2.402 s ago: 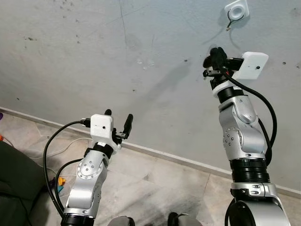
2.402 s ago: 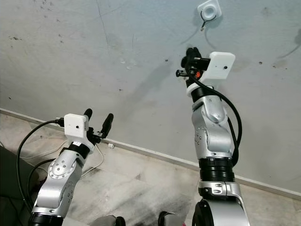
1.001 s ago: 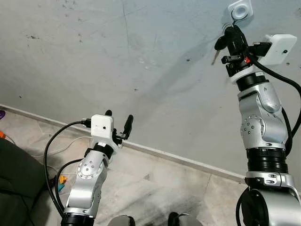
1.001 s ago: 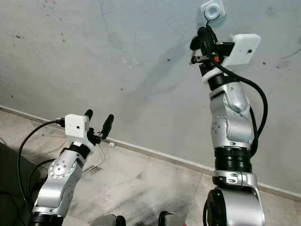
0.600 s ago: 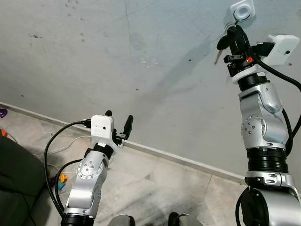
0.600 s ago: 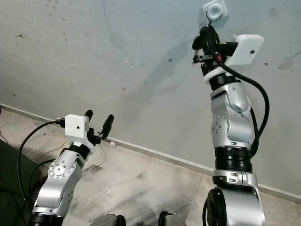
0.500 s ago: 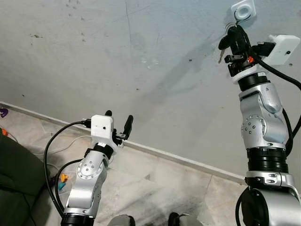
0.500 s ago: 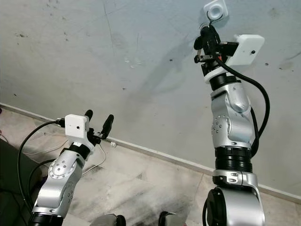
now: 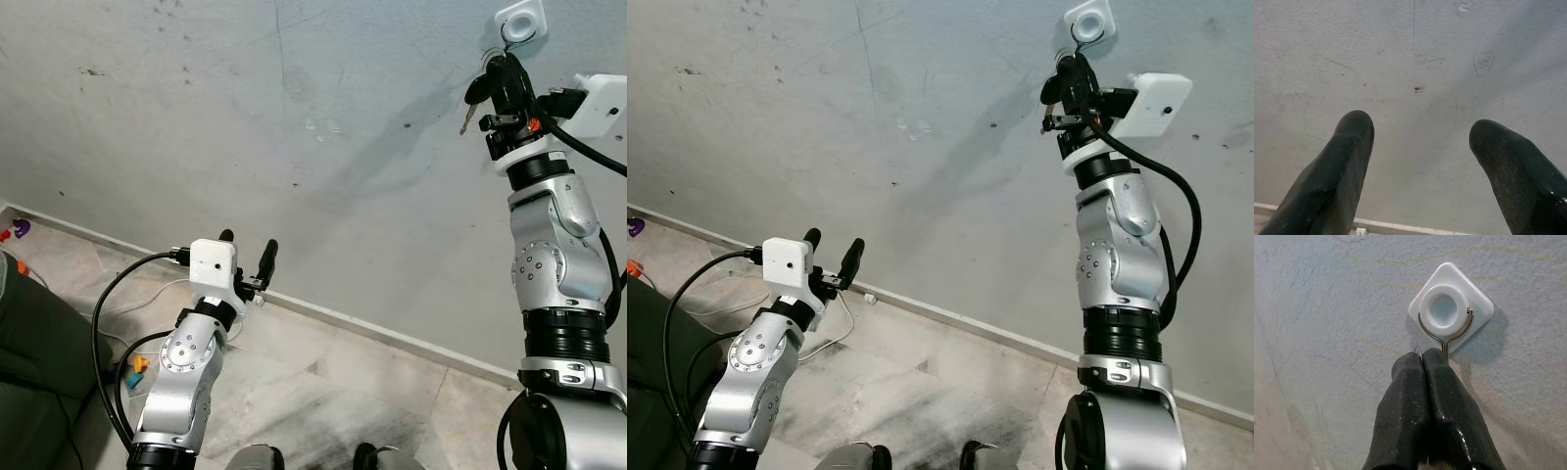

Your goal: Hang keys on a hook

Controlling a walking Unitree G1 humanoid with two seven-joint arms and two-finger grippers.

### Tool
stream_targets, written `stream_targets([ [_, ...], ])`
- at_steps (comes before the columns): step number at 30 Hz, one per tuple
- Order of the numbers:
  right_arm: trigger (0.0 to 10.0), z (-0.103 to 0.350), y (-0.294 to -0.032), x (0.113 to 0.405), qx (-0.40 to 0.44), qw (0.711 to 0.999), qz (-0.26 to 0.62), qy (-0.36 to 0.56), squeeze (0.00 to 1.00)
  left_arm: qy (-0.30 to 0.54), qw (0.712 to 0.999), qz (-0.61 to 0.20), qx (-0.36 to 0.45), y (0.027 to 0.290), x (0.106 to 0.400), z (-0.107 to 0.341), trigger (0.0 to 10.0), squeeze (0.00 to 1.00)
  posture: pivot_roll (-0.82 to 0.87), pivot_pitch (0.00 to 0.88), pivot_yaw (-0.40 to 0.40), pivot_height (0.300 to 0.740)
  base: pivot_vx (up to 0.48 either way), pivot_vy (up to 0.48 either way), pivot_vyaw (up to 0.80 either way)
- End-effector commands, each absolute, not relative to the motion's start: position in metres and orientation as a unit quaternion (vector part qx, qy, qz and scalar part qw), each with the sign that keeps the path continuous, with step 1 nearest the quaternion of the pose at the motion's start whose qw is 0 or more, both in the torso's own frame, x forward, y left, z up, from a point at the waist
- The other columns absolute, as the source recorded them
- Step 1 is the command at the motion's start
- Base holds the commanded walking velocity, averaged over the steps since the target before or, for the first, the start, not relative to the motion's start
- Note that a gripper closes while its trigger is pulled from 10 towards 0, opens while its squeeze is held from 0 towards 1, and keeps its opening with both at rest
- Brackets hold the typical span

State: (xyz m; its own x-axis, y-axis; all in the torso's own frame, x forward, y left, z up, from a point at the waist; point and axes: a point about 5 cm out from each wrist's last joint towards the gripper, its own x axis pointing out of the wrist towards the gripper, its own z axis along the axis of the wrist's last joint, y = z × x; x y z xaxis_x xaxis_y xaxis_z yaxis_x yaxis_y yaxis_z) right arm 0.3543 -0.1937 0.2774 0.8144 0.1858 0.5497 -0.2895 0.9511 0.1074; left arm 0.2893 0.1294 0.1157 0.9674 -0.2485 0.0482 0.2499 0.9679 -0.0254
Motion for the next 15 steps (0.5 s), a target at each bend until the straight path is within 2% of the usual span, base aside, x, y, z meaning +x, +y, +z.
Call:
stream_targets([
  [1,10.0,0.289,-0.200,0.348,0.090,0.942,0.120,-0.301,0.00,-0.016,0.991,-0.130,-0.011,0.130,0.289,0.114,10.0,0.00,0.07,0.177,0.079,0.740,0.000,0.000,0.00],
  [15,10.0,0.281,-0.183,0.334,0.084,0.938,0.195,-0.274,0.00,-0.017,0.991,-0.132,-0.012,0.129,0.290,0.114,10.0,0.00,0.06,0.175,0.078,0.740,0.000,0.000,0.00],
])
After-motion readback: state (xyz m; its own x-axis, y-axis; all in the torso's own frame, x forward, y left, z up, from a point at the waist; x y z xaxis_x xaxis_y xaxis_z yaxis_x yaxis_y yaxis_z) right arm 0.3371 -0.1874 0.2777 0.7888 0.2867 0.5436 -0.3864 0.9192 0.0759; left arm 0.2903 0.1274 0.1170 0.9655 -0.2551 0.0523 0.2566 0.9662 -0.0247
